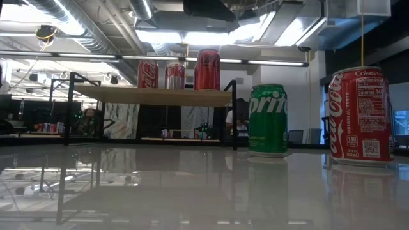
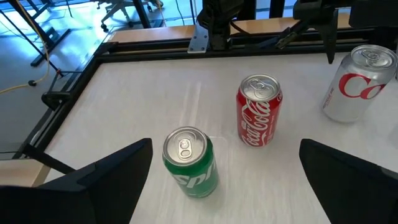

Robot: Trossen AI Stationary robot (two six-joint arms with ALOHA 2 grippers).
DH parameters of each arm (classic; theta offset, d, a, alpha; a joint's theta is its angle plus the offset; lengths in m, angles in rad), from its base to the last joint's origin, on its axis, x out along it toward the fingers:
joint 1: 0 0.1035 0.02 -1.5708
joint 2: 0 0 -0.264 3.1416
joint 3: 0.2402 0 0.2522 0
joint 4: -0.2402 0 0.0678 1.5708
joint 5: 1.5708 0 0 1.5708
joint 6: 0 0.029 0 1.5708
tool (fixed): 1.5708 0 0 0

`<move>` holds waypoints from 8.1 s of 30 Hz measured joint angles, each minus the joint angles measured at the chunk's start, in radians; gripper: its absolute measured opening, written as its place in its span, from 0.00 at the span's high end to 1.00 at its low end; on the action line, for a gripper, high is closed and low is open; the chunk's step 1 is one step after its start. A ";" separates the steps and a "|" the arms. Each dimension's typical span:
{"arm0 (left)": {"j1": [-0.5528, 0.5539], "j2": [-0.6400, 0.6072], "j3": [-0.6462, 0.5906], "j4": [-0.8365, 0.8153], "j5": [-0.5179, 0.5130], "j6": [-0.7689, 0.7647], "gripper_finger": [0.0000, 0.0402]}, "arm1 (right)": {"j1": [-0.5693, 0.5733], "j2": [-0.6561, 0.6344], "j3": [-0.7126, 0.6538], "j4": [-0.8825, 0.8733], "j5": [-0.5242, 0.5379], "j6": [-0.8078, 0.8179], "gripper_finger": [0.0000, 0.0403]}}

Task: Place canned beverage on shelf
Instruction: Put the silver soda can on the shelf aligned with the other silver soda can

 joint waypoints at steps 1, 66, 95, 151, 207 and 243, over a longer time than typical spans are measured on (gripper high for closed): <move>0.000 0.000 0.000 0.000 0.000 0.000 0.02 | 0.000 0.000 0.000 0.000 0.001 -0.001 0.05; -0.002 -0.092 0.002 -0.044 0.078 0.036 0.02 | -0.097 0.104 0.024 0.001 -0.078 -0.173 0.29; 0.127 -0.763 -0.470 -0.113 0.192 0.054 0.02 | -0.674 0.102 0.446 0.064 -0.149 -1.045 0.28; 0.186 -0.235 -0.801 0.741 0.157 -0.182 0.02 | -0.926 0.394 0.447 0.043 -0.165 -1.638 0.27; 0.186 0.011 -0.800 1.092 0.191 -0.177 0.28 | -0.924 0.392 0.447 0.234 -0.322 -1.622 0.27; 0.187 0.011 -0.800 1.093 0.173 -0.189 0.28 | -0.924 0.362 0.447 0.225 -0.206 -1.543 0.05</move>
